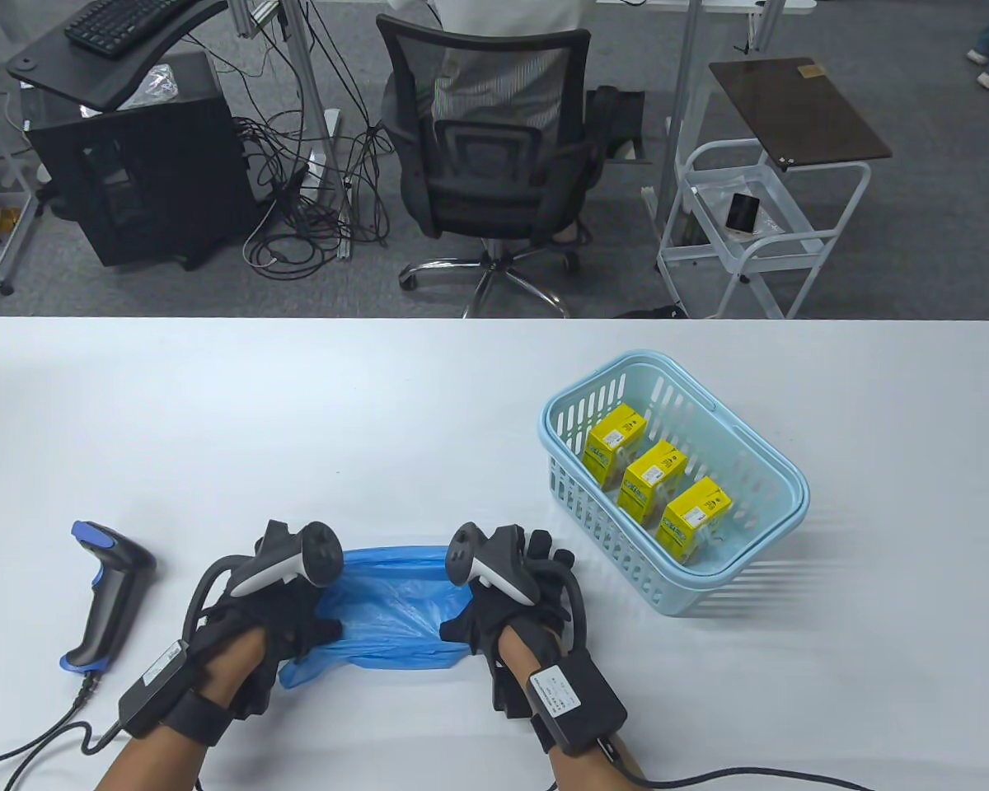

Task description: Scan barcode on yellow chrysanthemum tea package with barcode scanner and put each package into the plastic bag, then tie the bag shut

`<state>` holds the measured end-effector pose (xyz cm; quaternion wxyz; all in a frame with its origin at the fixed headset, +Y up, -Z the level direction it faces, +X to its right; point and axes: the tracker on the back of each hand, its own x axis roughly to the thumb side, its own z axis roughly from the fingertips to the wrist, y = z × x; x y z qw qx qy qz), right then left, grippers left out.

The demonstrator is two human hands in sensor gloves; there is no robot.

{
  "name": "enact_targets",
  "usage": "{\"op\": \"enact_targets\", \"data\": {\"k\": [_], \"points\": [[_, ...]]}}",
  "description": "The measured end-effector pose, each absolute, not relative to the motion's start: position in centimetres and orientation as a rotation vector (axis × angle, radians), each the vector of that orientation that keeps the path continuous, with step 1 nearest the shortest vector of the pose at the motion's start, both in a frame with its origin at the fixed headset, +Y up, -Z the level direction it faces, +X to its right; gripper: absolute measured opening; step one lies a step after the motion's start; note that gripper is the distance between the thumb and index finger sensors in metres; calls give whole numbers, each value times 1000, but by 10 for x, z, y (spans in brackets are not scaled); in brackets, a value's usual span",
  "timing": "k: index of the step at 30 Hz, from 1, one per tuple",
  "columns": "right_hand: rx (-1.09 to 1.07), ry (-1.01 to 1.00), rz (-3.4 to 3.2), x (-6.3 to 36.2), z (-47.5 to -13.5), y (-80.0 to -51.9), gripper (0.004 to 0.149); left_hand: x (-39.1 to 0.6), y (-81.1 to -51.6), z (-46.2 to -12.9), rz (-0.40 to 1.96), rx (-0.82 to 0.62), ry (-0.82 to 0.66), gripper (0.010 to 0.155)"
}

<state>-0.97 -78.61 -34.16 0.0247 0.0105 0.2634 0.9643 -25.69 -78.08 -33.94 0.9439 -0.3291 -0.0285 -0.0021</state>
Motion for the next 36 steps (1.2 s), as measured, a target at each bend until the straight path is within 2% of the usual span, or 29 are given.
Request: {"op": "enact_targets", "data": {"k": [2,3,8,11,17,25,32,34,36], "points": [[31,800,2979,-9,-342,-786,91,-257,-782,-342,-55,-549,-31,87],[28,792,2968,-8,-343,-787,92,-257,-782,-344,-101,-534,-30,89],[11,809,2932,-4,-347,-787,93,-256,-779,-344,-121,-581,-48,101],[-3,842,2919,-1,-349,-787,93,-258,-781,-345,-152,-685,-35,106],[-15,878,2920,-2,-352,-785,89,-272,-774,-343,-267,-667,-23,98],[7,938,2893,-2,-351,-785,95,-267,-778,-339,-220,-678,-87,103],[-9,934,2880,-1,-350,-785,97,-268,-780,-339,-129,-744,-116,105],[-4,939,2874,-2,-349,-785,97,-267,-780,-343,-78,-767,-143,105],[-10,945,2852,-2,-348,-786,98,-267,-780,-344,33,-762,-106,102]]}}
